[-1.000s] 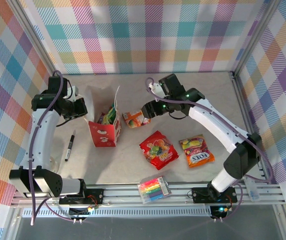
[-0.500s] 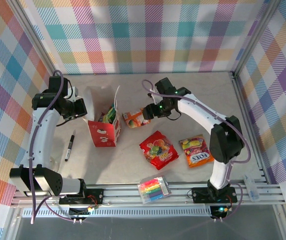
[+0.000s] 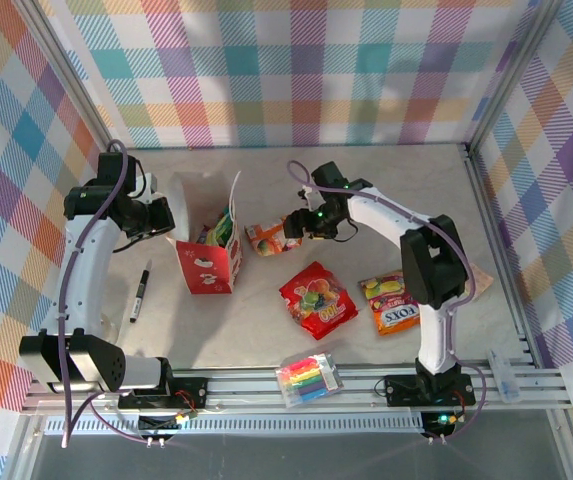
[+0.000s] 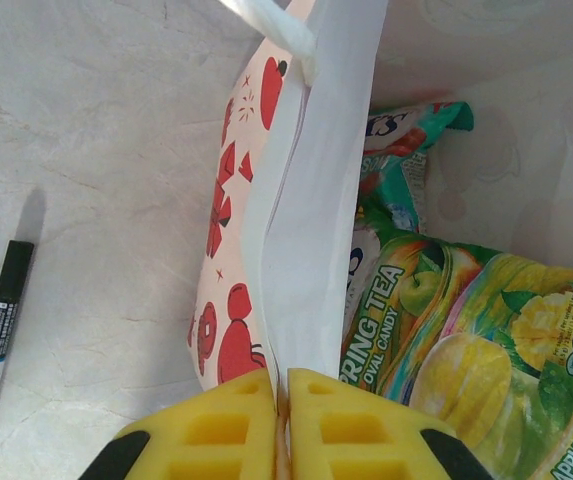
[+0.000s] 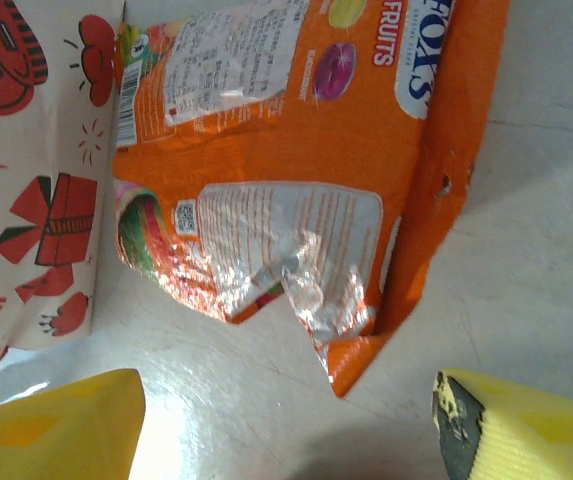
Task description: Place the snacks into the paper bag
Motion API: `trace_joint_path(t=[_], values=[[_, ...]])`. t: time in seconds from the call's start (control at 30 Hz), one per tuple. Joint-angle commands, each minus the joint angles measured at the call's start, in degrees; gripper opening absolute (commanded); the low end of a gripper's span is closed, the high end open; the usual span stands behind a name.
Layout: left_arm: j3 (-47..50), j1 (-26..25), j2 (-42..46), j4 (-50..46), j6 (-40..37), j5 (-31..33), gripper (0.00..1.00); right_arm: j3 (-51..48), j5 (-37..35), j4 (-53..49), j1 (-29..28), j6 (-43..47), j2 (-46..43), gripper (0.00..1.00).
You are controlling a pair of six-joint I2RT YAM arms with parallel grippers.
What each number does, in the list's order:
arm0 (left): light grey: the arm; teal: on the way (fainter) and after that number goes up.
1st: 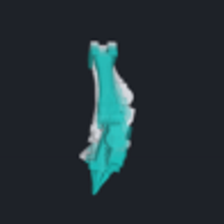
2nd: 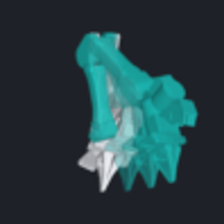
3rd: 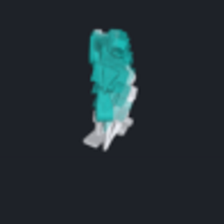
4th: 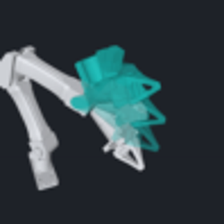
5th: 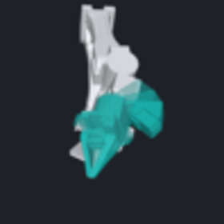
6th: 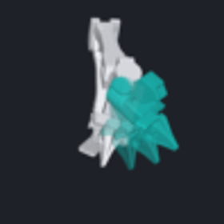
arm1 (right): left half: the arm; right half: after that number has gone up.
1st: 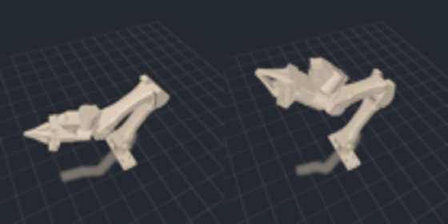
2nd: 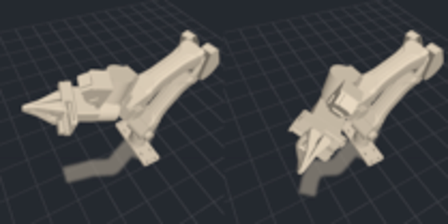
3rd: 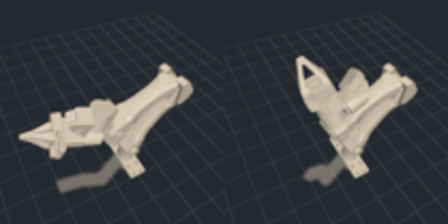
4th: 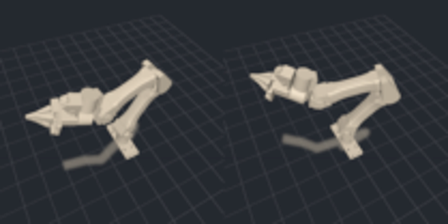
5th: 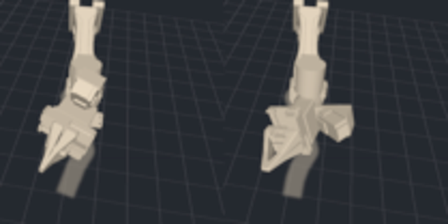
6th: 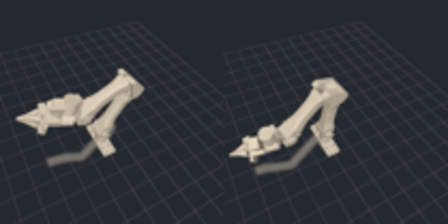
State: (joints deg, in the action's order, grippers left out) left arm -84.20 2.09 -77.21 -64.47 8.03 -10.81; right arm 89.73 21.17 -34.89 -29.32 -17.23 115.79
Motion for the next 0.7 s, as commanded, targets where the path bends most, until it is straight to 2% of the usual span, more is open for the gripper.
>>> trace_joint_path(t=[0.0,0.23,0.67], values=[[-0.32,0.81,-0.40,-2.90,-1.48,1.05,0.11,0.45,4.75,4.01,0.67,-3.30,2.88,0.77],[-0.07,0.81,-0.40,-2.95,-2.14,1.36,0.11,2.81,5.05,4.37,0.67,-4.69,7.22,0.77],[0.52,0.79,-0.82,-2.68,-2.32,1.46,0.12,4.08,7.11,9.38,0.71,-9.63,8.83,0.72]])
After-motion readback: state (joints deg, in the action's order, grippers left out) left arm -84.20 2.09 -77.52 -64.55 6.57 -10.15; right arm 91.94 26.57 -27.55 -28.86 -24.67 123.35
